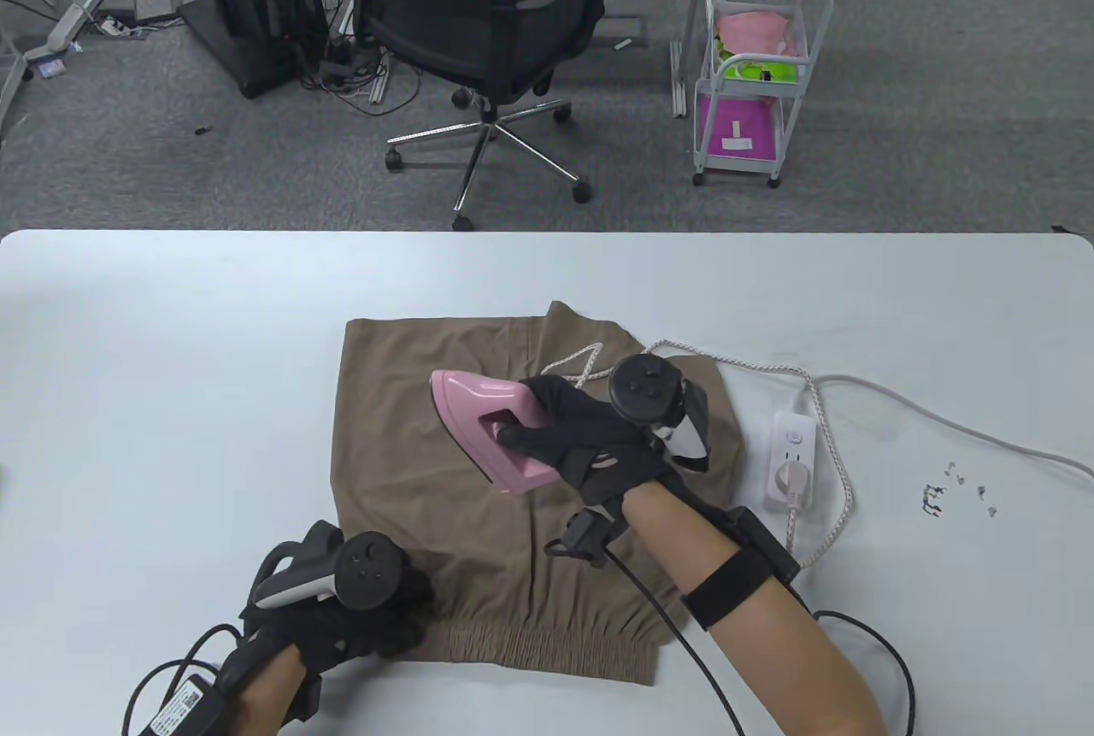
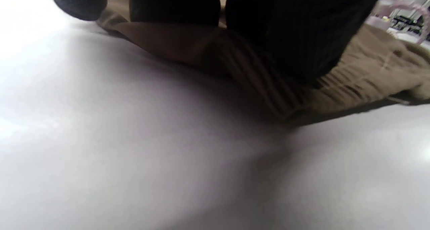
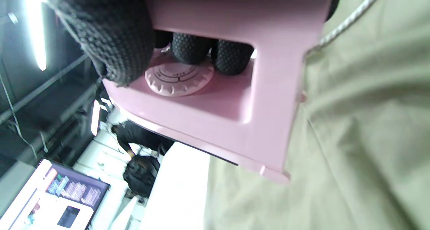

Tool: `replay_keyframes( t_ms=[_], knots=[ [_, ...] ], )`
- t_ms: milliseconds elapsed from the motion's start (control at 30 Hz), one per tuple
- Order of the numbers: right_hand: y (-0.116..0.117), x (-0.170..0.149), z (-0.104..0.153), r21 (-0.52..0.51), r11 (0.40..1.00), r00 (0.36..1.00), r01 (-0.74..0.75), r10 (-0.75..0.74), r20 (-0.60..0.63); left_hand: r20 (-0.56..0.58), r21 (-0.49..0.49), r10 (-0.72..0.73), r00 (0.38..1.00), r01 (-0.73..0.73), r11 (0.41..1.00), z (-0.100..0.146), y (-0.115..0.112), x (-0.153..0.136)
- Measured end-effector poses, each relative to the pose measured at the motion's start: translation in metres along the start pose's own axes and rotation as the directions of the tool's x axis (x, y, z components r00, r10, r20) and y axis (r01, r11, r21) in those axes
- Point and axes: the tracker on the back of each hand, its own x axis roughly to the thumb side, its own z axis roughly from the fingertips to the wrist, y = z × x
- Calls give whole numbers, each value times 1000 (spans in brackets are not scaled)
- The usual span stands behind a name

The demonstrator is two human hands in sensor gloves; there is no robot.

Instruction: Iron shorts with electric iron on table

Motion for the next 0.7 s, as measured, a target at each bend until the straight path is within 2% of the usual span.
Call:
replay_keyframes(
  t_ms=[100, 200, 333, 567, 700],
  knots=[
    [-27, -1, 2, -60, 995, 996, 83, -82, 19, 14, 14, 1, 1000, -1, 1000, 2, 2, -1],
    [-50, -1, 3, -144, 985, 995, 96, -92, 37, 39, 90, 13, 999, -16, 996, 6, 9, 0],
    [-81, -3, -1, -267, 960, 996, 87, -79, 43, 9, 191, 25, 1000, -26, 981, 14, 25, 4],
    [-122, -18, -22, -513, 857, 998, 55, -50, 24, -110, 428, 40, 993, 11, 904, 34, 55, 14],
    [-138, -35, -39, -568, 823, 997, 2, -43, -58, -138, 555, 44, 989, 41, 831, 38, 58, 19]
  ],
)
